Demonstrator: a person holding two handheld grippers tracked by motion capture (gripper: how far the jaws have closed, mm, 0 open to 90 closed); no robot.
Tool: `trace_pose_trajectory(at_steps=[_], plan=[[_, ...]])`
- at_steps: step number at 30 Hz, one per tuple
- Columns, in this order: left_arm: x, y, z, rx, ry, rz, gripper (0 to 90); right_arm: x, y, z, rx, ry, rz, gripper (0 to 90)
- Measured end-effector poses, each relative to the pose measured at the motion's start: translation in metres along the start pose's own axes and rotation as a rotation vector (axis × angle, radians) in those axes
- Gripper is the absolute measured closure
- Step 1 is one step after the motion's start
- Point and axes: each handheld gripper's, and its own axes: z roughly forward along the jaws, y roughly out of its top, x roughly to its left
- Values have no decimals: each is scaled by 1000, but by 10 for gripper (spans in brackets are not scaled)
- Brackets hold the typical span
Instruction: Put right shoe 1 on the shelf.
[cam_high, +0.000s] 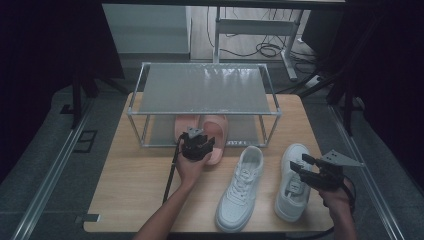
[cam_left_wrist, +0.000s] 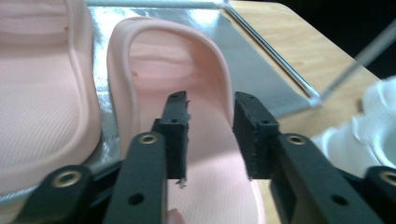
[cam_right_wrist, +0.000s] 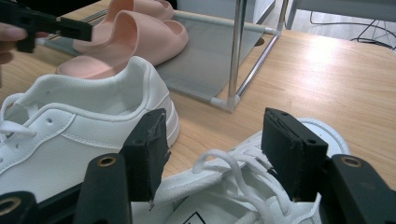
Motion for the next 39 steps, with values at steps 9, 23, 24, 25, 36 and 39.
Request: trace_pose_trajectory(at_steps=[9, 23, 24, 25, 36, 39], plan=[[-1, -12, -22, 20, -70, 104, 822, 0, 0, 0, -1, -2, -2, 412], [0, -28, -44, 99, -126, 208, 900, 0, 0, 0, 0, -2, 0, 412], [-1, -30, -45, 106, -130, 217, 900, 0, 0, 0, 1, -2, 0, 412], [-2, -31, -46, 109, -130, 224, 900, 0, -1, 0, 1, -2, 0, 412], [-11, -36, -46, 166, -148, 304, 900, 1, 0, 0, -3, 0, -1, 412], [-13, -36, -42, 180, -148, 319, 900, -1, 0, -1, -2, -1, 2, 412]])
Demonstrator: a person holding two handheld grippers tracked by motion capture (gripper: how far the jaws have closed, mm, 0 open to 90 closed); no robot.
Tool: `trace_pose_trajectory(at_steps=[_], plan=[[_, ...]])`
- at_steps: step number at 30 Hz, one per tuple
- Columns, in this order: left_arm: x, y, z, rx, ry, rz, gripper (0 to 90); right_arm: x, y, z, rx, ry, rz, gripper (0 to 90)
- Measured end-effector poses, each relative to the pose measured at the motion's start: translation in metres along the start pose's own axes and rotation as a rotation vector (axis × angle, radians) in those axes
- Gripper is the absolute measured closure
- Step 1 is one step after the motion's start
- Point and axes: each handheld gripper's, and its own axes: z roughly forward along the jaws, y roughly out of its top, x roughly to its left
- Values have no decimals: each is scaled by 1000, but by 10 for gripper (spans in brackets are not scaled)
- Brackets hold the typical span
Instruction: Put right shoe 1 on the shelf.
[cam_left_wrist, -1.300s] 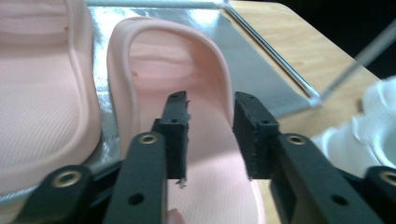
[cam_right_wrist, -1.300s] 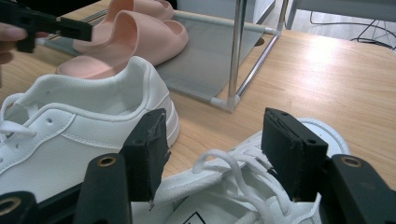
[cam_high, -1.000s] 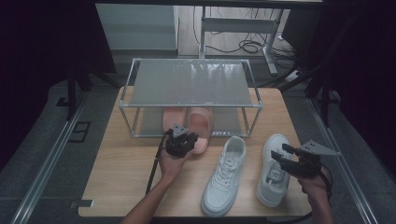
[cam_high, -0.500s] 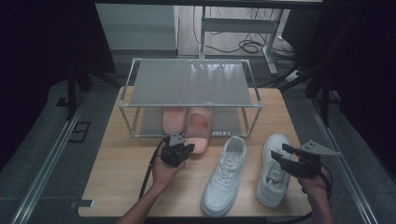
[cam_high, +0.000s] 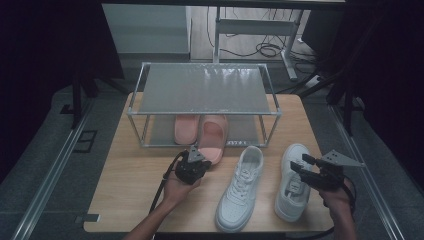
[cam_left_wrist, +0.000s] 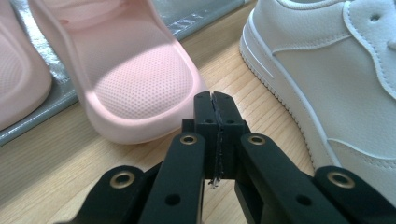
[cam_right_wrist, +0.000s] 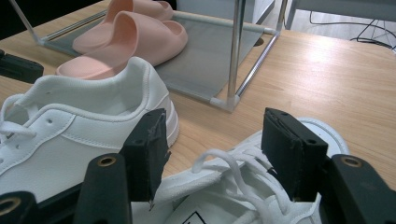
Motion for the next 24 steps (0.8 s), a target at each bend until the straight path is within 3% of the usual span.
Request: trace_pose_trajectory(at_steps=[9, 16, 24], plan=[[-9, 6, 13, 60, -3, 71, 900, 1, 0, 0, -3, 3, 0, 412], [-4, 2, 12, 83, 2, 84, 900, 0, 0, 1, 0, 2, 1, 412], [-3, 3, 24, 98, 3, 77, 900, 0, -1, 1, 0, 1, 1, 412]])
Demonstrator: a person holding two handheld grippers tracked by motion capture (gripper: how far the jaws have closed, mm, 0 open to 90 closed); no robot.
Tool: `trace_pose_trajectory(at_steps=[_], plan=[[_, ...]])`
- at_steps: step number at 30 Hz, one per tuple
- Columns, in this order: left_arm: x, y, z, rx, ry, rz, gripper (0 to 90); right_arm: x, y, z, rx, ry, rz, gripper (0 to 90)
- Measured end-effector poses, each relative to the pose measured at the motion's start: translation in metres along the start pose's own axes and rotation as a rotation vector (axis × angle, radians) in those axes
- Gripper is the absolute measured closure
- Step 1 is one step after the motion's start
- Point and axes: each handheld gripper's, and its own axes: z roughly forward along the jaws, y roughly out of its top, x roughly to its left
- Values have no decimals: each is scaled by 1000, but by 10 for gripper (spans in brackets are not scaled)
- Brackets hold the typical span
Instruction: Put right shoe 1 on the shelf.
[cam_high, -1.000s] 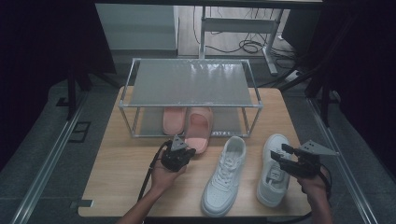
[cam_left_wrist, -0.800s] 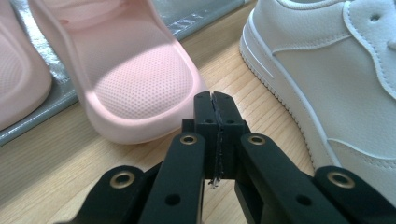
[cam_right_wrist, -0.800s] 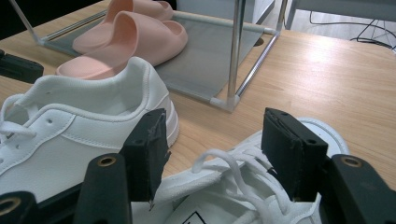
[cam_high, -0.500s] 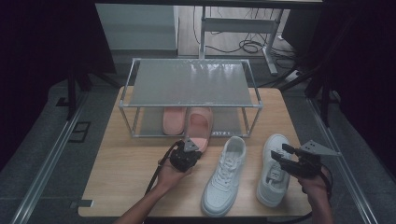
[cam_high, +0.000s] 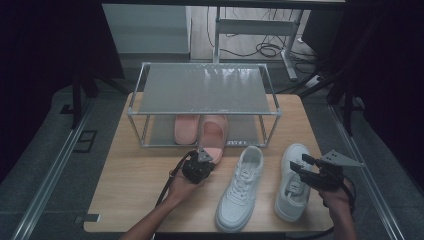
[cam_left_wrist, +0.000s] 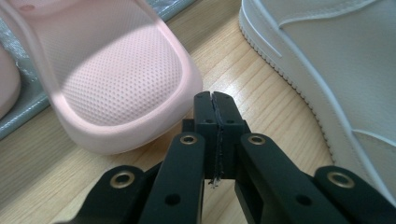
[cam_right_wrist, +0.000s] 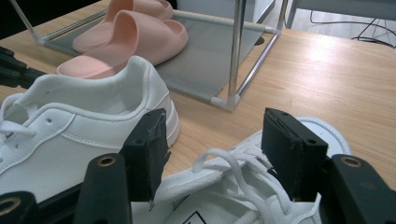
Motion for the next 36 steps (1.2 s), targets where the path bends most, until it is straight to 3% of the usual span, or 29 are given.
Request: trace_pose_trajectory(at_steps=[11, 26, 36], plan=[[2, -3, -2, -1, 2, 0, 900, 0, 0, -2, -3, -2, -1, 412], [8, 10, 18, 6, 21, -14, 900, 0, 1, -2, -5, -4, -4, 412], [27, 21, 30, -1, 54, -72, 900, -1, 1, -2, -3, -4, -5, 412]])
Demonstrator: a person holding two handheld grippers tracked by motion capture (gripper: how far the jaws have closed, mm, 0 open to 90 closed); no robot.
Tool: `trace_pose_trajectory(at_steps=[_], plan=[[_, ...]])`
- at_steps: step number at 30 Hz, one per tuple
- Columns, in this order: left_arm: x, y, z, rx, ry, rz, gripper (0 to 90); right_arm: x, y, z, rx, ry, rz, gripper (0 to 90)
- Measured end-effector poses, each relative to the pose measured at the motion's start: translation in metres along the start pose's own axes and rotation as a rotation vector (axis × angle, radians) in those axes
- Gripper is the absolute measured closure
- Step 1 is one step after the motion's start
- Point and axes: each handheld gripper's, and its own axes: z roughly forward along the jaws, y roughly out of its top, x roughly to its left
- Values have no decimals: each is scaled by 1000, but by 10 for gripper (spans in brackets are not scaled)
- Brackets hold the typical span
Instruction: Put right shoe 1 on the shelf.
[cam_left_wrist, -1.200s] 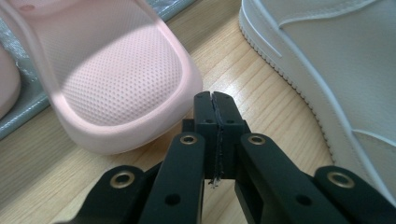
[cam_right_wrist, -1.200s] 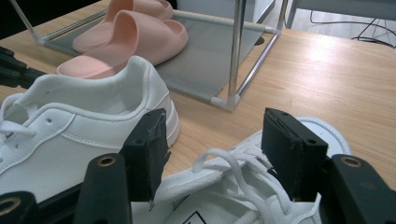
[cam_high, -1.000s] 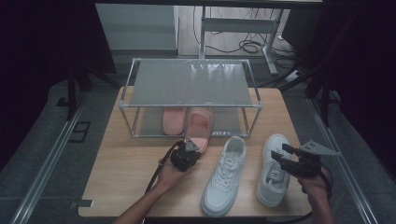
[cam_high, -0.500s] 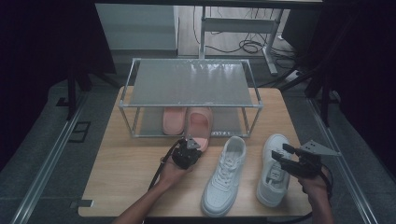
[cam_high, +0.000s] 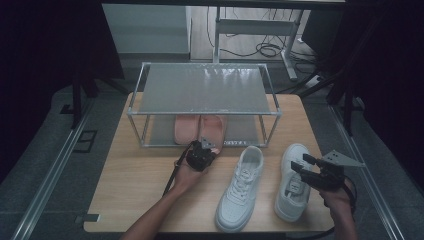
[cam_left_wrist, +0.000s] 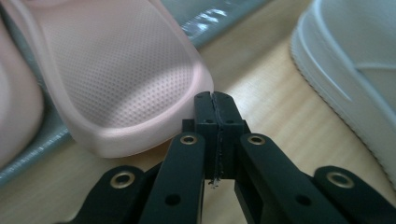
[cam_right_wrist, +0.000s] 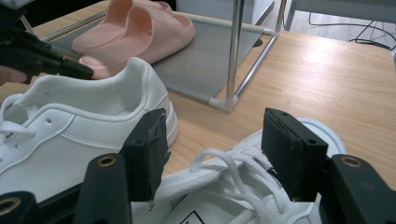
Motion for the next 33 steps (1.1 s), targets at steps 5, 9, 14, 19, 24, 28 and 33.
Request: trace_pose_trajectory(at_steps=[5, 9, 14, 19, 24, 28, 33], plan=[[6, 8, 4, -10, 12, -18, 900, 0, 0, 0, 1, 0, 0, 412], [10, 13, 6, -11, 22, -22, 900, -1, 0, 0, -1, -1, 0, 412], [16, 14, 9, -21, 15, -52, 900, -1, 0, -1, -4, -2, 1, 412], [19, 16, 12, -27, 21, -59, 900, -1, 0, -1, -3, -2, 3, 412], [22, 22, 17, -8, 33, -37, 900, -1, 0, -1, -3, -3, 0, 412], [24, 24, 20, -9, 31, -50, 900, -2, 0, -2, -7, -6, 4, 412], [25, 24, 23, -17, 37, -62, 900, -2, 0, -2, -7, -6, 3, 412]])
